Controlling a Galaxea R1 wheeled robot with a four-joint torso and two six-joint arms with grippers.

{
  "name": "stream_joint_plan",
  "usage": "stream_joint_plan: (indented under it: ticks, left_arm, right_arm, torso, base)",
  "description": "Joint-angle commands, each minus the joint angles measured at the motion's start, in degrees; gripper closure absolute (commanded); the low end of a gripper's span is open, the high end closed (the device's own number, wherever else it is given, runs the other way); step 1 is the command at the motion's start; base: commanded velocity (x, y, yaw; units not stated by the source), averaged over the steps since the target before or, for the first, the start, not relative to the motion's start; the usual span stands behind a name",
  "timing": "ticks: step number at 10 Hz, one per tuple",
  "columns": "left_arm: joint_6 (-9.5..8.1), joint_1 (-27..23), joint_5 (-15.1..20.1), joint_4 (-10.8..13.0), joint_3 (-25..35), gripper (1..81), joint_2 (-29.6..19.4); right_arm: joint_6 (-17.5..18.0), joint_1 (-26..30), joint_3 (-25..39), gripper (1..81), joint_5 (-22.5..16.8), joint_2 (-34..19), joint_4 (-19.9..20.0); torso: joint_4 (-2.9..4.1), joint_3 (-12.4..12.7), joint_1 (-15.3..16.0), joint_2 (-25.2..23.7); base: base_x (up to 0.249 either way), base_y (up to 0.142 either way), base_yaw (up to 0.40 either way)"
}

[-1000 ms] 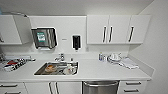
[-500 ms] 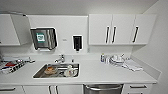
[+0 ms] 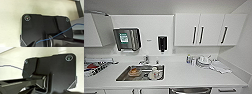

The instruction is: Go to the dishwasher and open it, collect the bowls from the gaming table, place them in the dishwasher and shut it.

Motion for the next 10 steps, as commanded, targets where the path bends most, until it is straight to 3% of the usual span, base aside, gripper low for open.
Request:
stream_joint_plan:
  ticks: [1,5,8,10]
  left_arm:
    - [-0.25,-3.27,2.46,0.50,0.38,1.0,-0.70]
    - [-0.25,-3.27,2.46,0.41,0.38,1.0,-0.62]
    - [-0.25,-3.10,2.46,0.85,1.16,1.0,-1.05]
    - [-0.25,-2.92,2.45,0.94,6.84,1.0,-5.33]
  right_arm:
    - [-0.07,3.22,0.40,1.0,-2.91,-1.53,-0.20]
    - [0.01,3.31,0.40,1.0,-2.91,-1.36,-0.03]
    - [0.19,3.13,0.92,1.0,-2.91,-1.53,0.23]
    - [0.19,2.69,5.29,1.0,-2.91,-3.97,0.24]
  torso:
    - [0.00,0.00,0.01,0.00]
    - [0.00,0.00,0.01,0.00]
    - [0.00,0.00,0.08,0.05]
    - [0.00,0.00,0.01,0.02]
  base:
    - [0.121,0.000,0.000]
    - [0.112,0.000,0.000]
    - [0.000,0.000,0.000]
    - [0.000,0.000,0.000]
